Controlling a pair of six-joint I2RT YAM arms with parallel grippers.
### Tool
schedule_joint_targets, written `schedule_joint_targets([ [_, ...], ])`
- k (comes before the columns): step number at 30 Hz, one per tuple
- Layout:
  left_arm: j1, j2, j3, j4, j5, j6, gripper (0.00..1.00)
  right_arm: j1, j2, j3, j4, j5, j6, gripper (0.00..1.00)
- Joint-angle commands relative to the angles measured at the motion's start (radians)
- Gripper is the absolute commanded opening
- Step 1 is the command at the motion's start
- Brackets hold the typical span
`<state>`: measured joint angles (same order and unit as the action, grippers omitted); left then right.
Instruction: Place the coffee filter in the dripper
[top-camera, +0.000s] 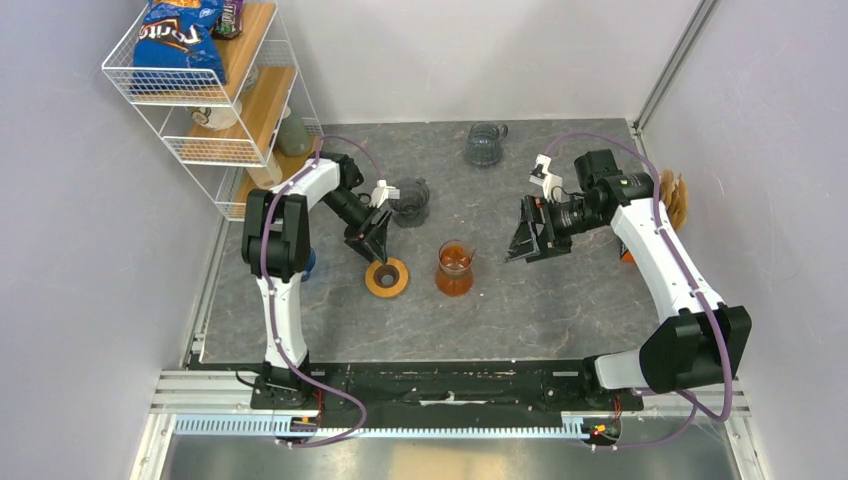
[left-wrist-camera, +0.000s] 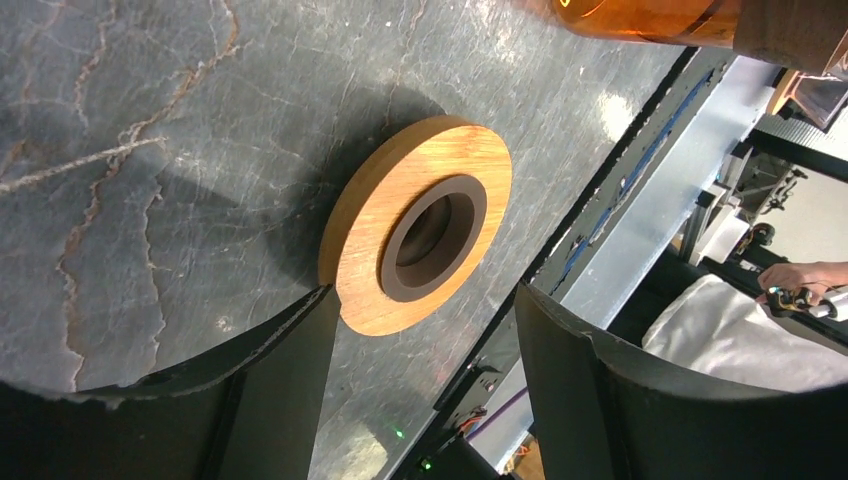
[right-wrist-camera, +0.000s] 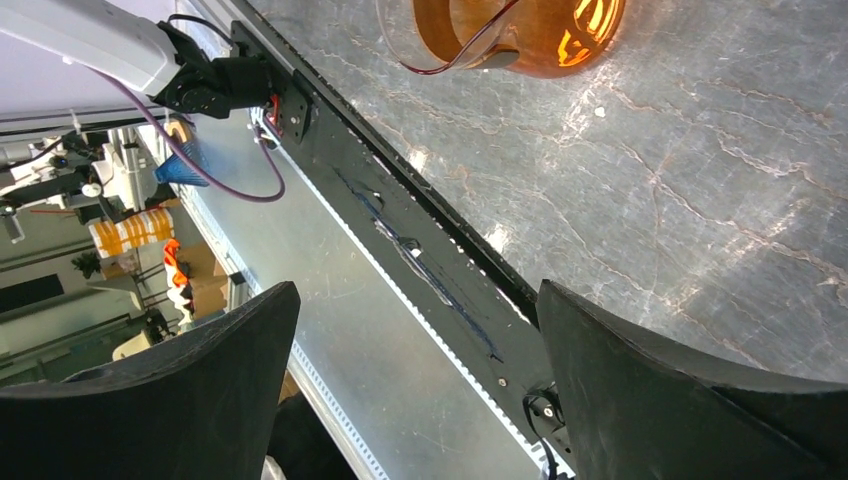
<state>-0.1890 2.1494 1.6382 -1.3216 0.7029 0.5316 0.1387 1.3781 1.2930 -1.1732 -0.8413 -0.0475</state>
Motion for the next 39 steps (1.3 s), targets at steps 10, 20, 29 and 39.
schedule_joint_targets([
  [10, 0.020, 0.021, -0.035, 0.089, 0.067, 0.034, 0.72, -0.013, -0.004, 0.020, -0.031, -0.070, -0.025, 0.97],
  [20, 0.034, 0.000, -0.144, 0.165, 0.123, 0.028, 0.73, -0.019, 0.001, 0.011, -0.037, -0.085, -0.037, 0.97],
  [29, 0.057, 0.035, -0.164, 0.159, 0.211, 0.006, 0.49, -0.023, 0.008, 0.016, -0.039, -0.091, -0.037, 0.97],
  [39, 0.094, -0.059, -0.163, 0.050, 0.252, 0.060, 0.10, -0.024, 0.012, 0.022, -0.038, -0.102, -0.035, 0.97],
])
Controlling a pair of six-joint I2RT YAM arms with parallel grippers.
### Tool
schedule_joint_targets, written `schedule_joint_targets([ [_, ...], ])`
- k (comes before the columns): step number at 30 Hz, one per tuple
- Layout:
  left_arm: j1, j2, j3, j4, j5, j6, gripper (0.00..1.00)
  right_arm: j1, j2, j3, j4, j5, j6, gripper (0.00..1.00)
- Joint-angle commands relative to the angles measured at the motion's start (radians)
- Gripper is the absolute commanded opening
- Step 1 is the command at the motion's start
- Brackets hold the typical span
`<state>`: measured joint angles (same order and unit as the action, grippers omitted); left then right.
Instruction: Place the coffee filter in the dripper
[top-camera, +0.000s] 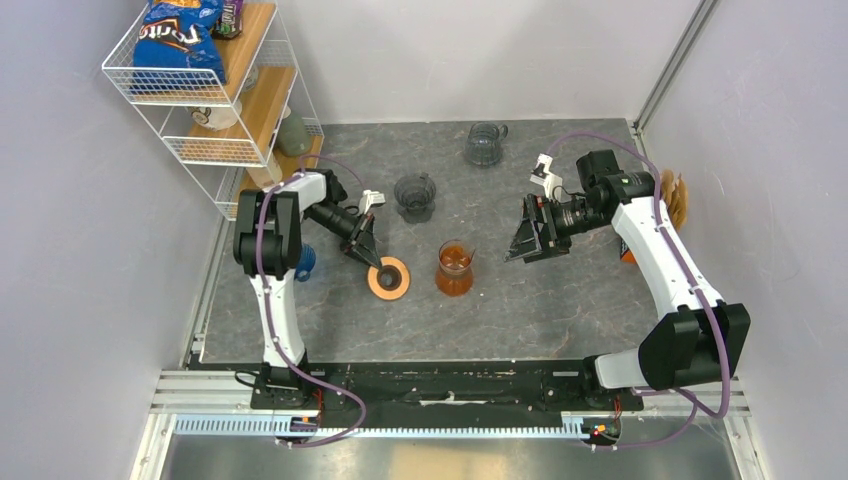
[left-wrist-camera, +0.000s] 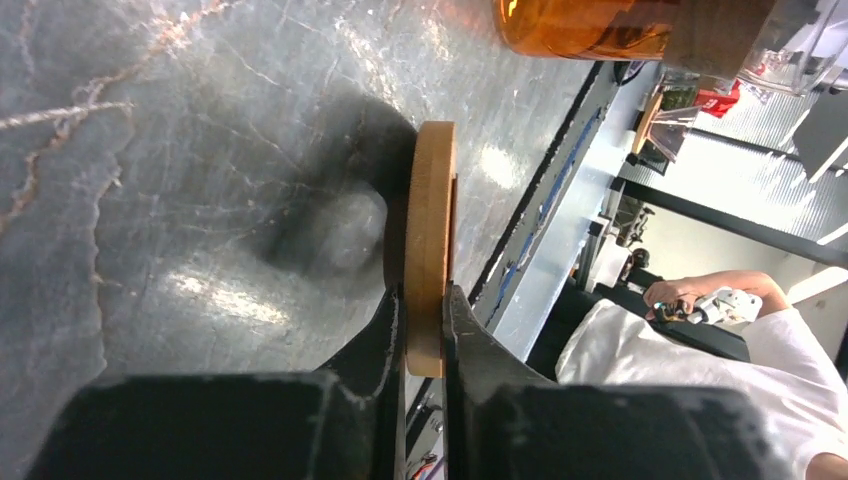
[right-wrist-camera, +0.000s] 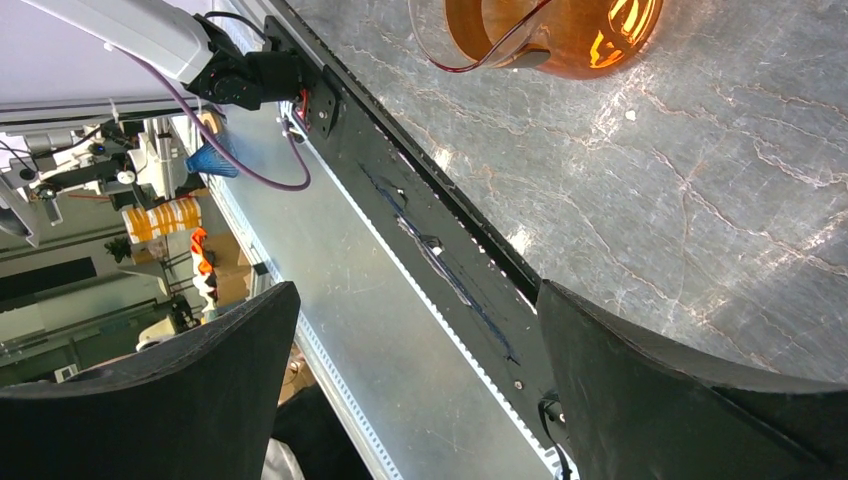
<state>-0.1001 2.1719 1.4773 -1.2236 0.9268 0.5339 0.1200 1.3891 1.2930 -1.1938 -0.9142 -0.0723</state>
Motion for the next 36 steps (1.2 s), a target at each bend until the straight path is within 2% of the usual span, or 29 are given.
schedule_joint_targets([
  [1, 0.005, -0.103, 0.001, -0.069, 0.038, 0.061, 0.05, -0.006, 0.001, 0.025, -0.018, -0.031, -0.010, 0.97],
  [2, 0.005, -0.121, 0.005, -0.091, 0.048, 0.065, 0.03, -0.005, 0.001, 0.029, -0.018, -0.032, -0.009, 0.97],
  [7, 0.010, -0.245, 0.081, -0.269, 0.160, 0.090, 0.02, -0.006, 0.001, 0.052, -0.005, -0.035, -0.004, 0.97],
  [10, 0.009, -0.310, 0.137, -0.322, 0.269, 0.032, 0.02, -0.007, 0.004, 0.068, 0.011, -0.044, 0.004, 0.97],
  [13, -0.007, -0.353, 0.123, -0.228, 0.418, -0.142, 0.02, -0.007, 0.002, 0.064, 0.062, -0.052, 0.040, 0.97],
  [17, -0.098, -0.369, 0.083, -0.051, 0.435, -0.322, 0.02, -0.007, 0.010, 0.033, 0.159, -0.052, 0.130, 0.97],
  [21, -0.172, -0.335, 0.104, 0.056, 0.442, -0.406, 0.02, -0.007, 0.045, 0.028, 0.206, -0.034, 0.182, 0.96],
  [23, -0.203, -0.330, 0.090, 0.178, 0.433, -0.500, 0.02, -0.007, 0.061, 0.020, 0.236, -0.031, 0.207, 0.93],
  [32, -0.233, -0.325, -0.138, 1.142, 0.380, -1.282, 0.02, 0.003, 0.109, -0.016, 0.287, -0.031, 0.235, 0.78],
  [36, -0.251, -0.310, -0.233, 1.473, 0.386, -1.530, 0.02, 0.007, 0.123, -0.021, 0.295, -0.030, 0.237, 0.74],
])
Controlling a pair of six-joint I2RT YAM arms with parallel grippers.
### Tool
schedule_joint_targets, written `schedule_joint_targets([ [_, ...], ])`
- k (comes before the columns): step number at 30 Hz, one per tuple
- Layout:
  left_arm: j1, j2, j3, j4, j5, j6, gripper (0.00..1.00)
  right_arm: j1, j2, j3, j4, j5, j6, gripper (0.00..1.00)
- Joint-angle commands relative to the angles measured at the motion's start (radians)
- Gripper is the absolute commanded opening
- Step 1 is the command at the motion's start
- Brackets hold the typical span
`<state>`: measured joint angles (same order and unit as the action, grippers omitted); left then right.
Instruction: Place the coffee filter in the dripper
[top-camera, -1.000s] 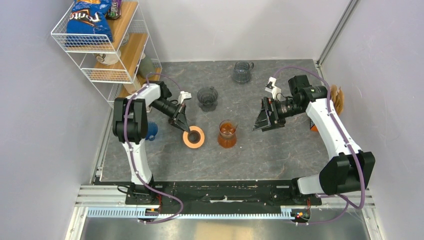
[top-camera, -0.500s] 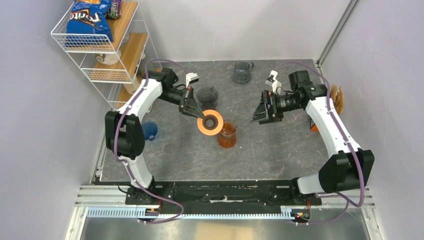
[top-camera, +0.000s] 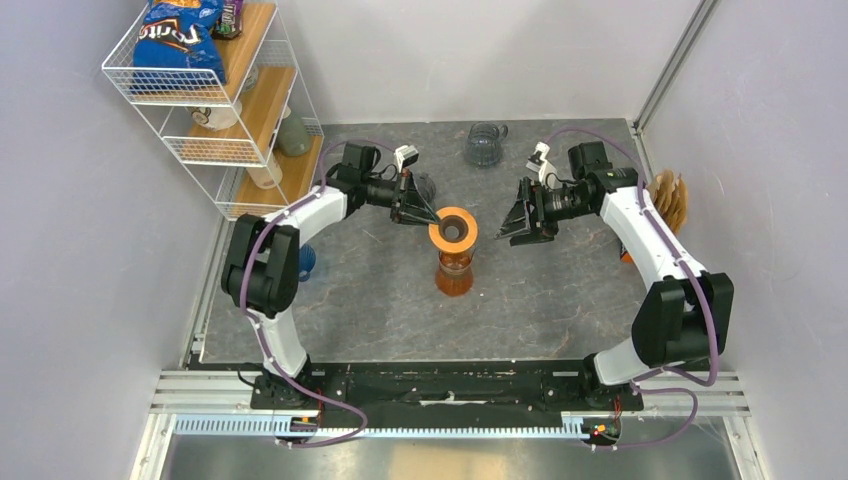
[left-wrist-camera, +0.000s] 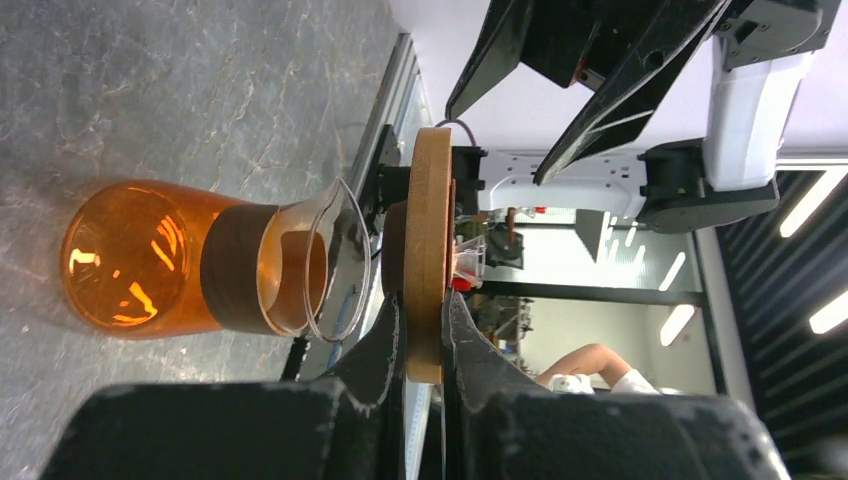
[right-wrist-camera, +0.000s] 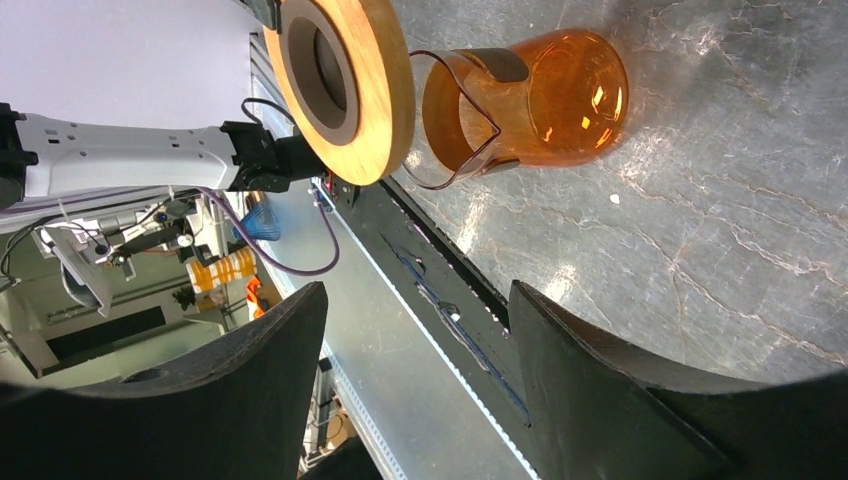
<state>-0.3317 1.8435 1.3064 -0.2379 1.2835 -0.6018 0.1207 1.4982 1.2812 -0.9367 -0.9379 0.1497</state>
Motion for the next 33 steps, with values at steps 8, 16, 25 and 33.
schedule_joint_targets([
  [8, -0.026, 0.020, -0.211, 0.883, 0.031, -0.695, 0.02, 0.021, 0.032, -0.027, 0.079, -0.008, 0.042, 0.71],
  [16, -0.024, -0.010, -0.253, 0.795, 0.019, -0.627, 0.02, 0.044, 0.032, -0.058, 0.132, -0.024, 0.068, 0.63],
  [25, -0.024, -0.058, -0.256, 0.527, 0.005, -0.392, 0.02, 0.062, 0.032, -0.148, 0.309, -0.091, 0.171, 0.63],
  [33, -0.024, -0.045, -0.251, 0.405, 0.003, -0.271, 0.02, 0.085, 0.073, -0.145, 0.357, -0.066, 0.205, 0.63],
])
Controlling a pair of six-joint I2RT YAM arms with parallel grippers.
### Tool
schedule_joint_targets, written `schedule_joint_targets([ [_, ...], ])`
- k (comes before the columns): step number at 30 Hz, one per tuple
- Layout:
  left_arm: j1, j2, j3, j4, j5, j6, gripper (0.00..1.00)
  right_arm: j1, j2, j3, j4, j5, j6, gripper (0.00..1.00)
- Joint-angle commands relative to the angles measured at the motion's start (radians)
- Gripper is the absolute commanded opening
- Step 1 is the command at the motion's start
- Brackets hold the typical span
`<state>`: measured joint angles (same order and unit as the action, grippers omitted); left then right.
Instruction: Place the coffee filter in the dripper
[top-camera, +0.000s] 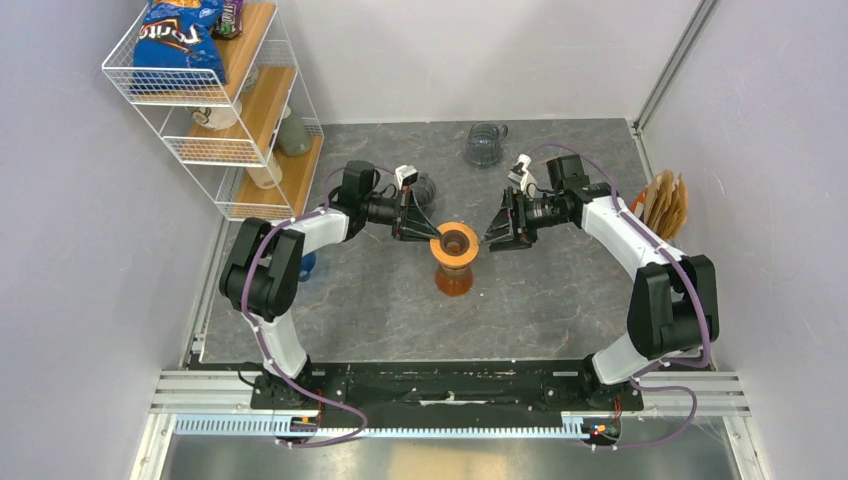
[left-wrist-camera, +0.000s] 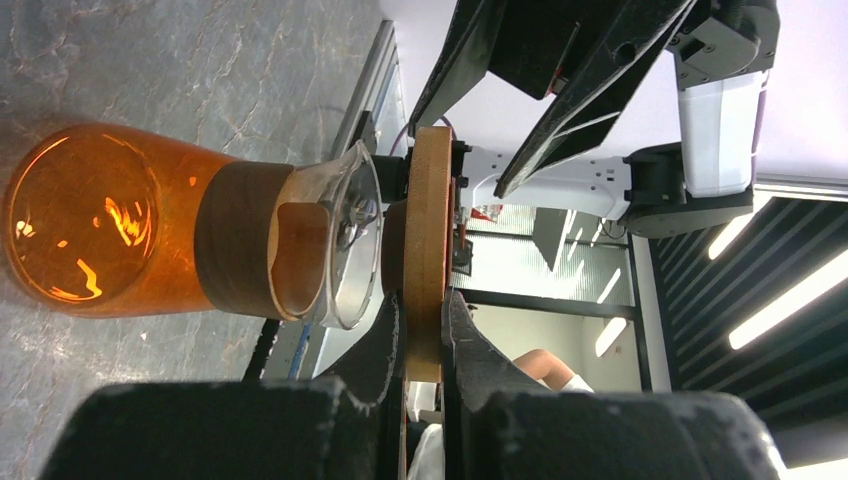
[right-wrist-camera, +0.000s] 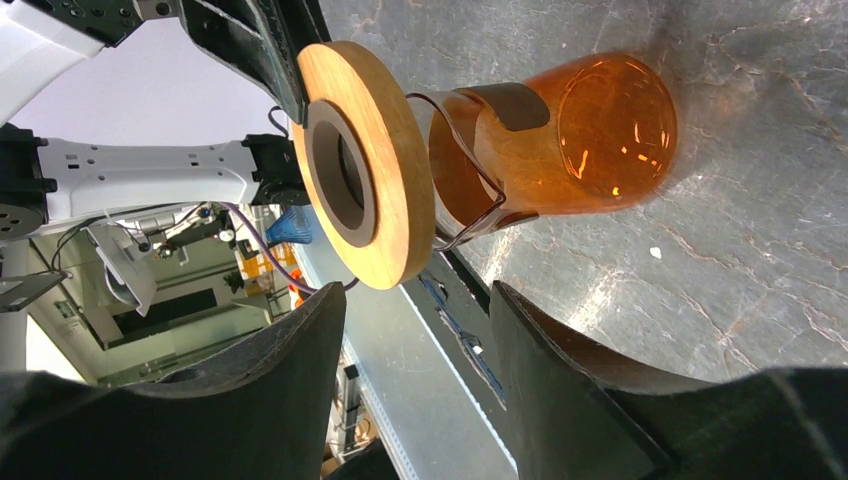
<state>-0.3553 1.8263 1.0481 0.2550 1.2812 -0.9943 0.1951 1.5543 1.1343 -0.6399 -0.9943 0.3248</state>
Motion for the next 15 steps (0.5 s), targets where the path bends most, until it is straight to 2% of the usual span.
schedule_joint_targets([
  [1, -0.002, -0.021, 0.009, -0.089, 0.005, 0.121, 0.02, 0.012, 0.022, 0.003, 0.059, -0.007, 0.029, 0.63],
  [15, -0.026, 0.008, 0.026, -0.095, 0.000, 0.129, 0.04, 0.013, 0.014, 0.015, -0.002, 0.005, -0.027, 0.63],
])
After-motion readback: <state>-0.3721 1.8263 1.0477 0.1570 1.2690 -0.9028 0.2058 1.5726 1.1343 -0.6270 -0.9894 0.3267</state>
